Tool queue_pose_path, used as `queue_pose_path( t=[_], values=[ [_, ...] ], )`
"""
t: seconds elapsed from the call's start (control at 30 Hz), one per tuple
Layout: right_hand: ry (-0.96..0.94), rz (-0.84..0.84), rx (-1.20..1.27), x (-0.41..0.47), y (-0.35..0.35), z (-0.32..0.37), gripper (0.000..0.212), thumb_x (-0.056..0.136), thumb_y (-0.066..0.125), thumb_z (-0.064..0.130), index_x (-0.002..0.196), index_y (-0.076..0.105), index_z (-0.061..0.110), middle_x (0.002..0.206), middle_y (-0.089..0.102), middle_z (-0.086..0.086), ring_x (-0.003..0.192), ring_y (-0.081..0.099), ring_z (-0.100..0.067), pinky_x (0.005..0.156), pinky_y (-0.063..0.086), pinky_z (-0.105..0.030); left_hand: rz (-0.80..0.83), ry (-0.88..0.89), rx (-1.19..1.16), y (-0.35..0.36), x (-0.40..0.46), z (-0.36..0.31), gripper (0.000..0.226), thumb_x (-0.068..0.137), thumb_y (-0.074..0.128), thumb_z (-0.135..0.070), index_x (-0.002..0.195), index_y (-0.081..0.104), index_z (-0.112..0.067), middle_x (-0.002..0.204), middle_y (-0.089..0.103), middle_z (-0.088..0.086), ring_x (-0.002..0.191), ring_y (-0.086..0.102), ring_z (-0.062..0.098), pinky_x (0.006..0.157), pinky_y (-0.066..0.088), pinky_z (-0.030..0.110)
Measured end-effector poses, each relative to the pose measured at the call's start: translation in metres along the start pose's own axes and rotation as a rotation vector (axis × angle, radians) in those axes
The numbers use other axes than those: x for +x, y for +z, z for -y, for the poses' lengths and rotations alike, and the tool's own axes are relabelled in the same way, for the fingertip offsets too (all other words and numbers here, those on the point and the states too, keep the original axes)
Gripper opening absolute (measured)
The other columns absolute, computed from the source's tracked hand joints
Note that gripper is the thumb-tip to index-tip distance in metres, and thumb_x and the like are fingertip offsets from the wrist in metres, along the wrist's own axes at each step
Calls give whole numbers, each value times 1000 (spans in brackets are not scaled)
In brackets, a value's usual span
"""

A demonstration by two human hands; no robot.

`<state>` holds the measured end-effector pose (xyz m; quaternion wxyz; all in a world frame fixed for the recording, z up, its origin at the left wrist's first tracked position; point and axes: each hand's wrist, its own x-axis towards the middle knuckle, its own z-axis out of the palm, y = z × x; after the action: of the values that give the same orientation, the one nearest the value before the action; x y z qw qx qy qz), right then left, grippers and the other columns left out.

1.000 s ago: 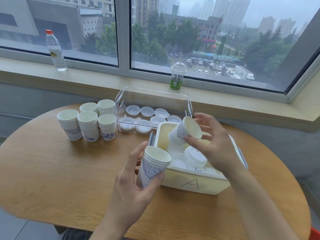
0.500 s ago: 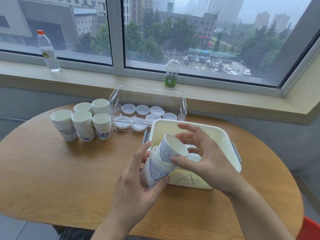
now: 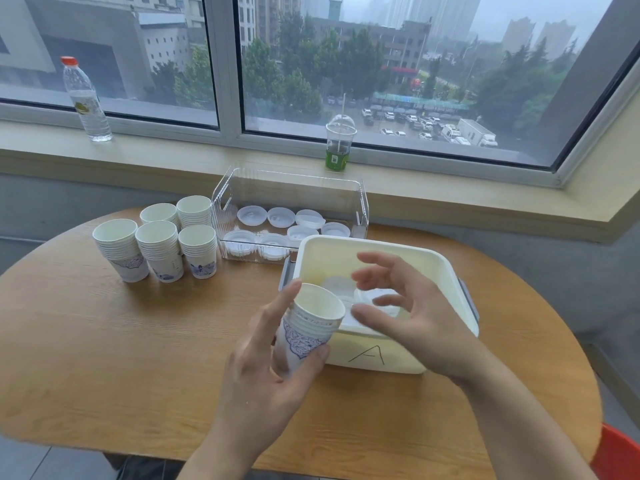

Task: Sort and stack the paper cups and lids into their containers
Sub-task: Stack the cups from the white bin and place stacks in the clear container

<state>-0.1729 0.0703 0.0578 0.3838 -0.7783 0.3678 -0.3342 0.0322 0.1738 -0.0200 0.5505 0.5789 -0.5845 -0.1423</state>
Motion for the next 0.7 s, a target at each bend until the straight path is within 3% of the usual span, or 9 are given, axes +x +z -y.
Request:
queue_pose_path(
  t=[0.1, 0.2, 0.3, 0.4, 0.6, 0.7],
  values=[
    [50, -84, -3, 9, -15, -13, 49, 87, 83, 40, 132, 63, 38, 118, 71, 13, 117, 66, -7, 101, 54, -35, -27, -24, 3, -4, 2, 4, 74, 86, 84, -41, 150, 48, -47, 129, 68, -17, 115, 65, 7, 90, 48, 11],
    [99, -109, -157, 18, -27, -32, 43, 89, 82, 36, 128, 64, 38, 117, 71, 16, 115, 63, 1, 100, 54, -30, -46, -44, -1, -4, 3, 5, 68, 86, 84, -43, 146, 51, -45, 121, 70, -16, 109, 65, 8, 85, 48, 10],
    [192, -29, -347, 26, -35, -48, 50, 88, 82, 38, 134, 60, 39, 128, 63, 22, 119, 56, 5, 104, 50, -29, -49, -61, -24, -3, 4, 5, 69, 84, 81, -44, 146, 52, -43, 121, 70, -16, 110, 64, 8, 84, 46, 7],
    [300, 95, -475, 34, -37, -62, 64, 85, 85, 41, 141, 54, 39, 139, 57, 15, 125, 54, -3, 109, 46, -31, -58, -69, -43, -3, 4, 5, 71, 84, 84, -53, 146, 51, -44, 122, 70, -18, 108, 65, 11, 84, 47, 7],
    [345, 132, -548, 48, -26, -73, 74, 81, 87, 43, 146, 50, 37, 137, 57, 13, 121, 56, -9, 104, 45, -28, -55, -61, -57, 2, 4, 5, 75, 79, 81, -47, 147, 49, -50, 123, 66, -22, 105, 66, 12, 83, 46, 6],
    [353, 127, -386, 51, -23, -73, 73, 80, 89, 42, 143, 53, 37, 129, 60, 12, 111, 61, -8, 99, 51, -28, -44, -54, -64, 4, 4, 5, 75, 80, 81, -51, 147, 49, -50, 124, 66, -22, 106, 66, 13, 84, 46, 7]
  ],
)
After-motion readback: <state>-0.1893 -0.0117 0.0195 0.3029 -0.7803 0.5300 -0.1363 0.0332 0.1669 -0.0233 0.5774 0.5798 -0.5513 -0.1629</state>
